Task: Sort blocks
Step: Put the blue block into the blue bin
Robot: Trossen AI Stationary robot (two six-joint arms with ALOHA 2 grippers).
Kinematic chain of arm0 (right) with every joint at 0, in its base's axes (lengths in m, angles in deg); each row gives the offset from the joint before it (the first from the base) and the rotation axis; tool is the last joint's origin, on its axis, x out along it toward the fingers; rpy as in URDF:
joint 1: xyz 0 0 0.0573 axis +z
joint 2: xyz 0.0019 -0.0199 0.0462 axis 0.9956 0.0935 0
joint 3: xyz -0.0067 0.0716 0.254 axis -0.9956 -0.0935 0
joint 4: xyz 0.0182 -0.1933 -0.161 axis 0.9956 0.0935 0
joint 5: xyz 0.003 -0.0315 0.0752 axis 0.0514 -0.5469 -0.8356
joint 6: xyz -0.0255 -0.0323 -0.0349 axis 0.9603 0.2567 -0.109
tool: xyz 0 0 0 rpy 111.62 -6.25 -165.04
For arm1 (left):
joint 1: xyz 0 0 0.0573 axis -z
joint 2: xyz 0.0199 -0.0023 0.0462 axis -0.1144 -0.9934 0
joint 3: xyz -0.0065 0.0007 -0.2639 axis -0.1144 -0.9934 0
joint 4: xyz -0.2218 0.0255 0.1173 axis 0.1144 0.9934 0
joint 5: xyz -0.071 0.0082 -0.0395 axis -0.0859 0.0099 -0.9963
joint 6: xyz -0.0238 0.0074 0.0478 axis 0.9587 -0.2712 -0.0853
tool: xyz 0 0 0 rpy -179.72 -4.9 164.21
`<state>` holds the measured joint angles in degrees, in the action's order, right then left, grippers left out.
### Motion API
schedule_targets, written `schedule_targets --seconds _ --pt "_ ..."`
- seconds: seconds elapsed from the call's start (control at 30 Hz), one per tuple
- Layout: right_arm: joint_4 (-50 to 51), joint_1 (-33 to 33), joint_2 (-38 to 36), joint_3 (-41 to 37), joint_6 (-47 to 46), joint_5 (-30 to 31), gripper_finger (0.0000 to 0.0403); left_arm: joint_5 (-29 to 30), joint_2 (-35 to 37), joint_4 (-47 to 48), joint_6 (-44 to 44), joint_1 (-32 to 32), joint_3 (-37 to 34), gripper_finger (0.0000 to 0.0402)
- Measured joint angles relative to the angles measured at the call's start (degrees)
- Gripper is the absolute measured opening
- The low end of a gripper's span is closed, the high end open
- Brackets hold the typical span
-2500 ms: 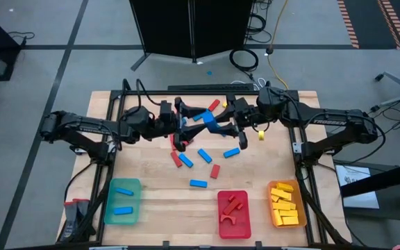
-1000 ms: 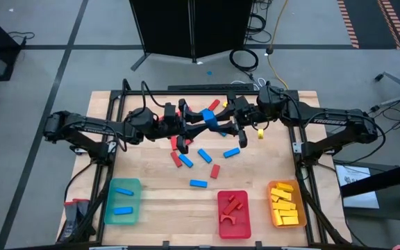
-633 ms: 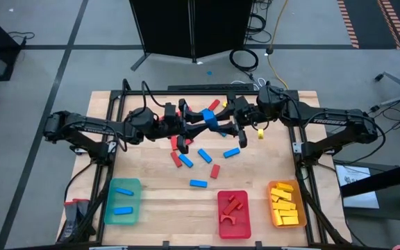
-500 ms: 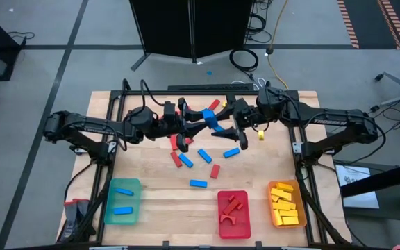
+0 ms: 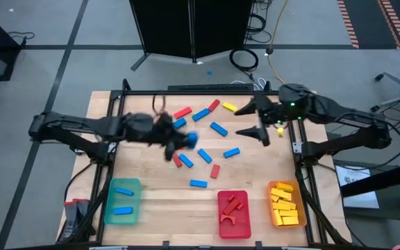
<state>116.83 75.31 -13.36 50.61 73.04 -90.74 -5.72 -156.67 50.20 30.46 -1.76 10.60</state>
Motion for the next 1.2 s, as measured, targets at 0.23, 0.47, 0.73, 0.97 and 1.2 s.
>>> schedule_targets --seconds 0.23,0.47,0.73,0.97,1.2 --pt "4.6 -0.1 -4.6 0.0 0.0 7.5 0.0338 -0.7 3.4 29.6 21.7 16.2 0.0 0.0134" --pt "5.3 -0.4 -4.8 0.0 -0.2 10.6 0.0338 -2.0 3.0 44.3 44.1 33.2 0.0 0.0134" --pt "5.9 -0.9 -2.9 0.0 0.5 12.2 0.0338 -2.3 -1.2 50.6 59.2 45.9 0.0 0.0134" --pt "5.8 -0.9 -0.7 0.0 0.5 12.2 0.0338 -9.0 -6.4 48.6 61.6 50.8 -2.6 0.0148" --pt "5.7 -1.0 1.8 0.0 0.6 12.2 0.0338 -8.1 -8.0 46.4 58.4 51.3 -2.8 0.0229"
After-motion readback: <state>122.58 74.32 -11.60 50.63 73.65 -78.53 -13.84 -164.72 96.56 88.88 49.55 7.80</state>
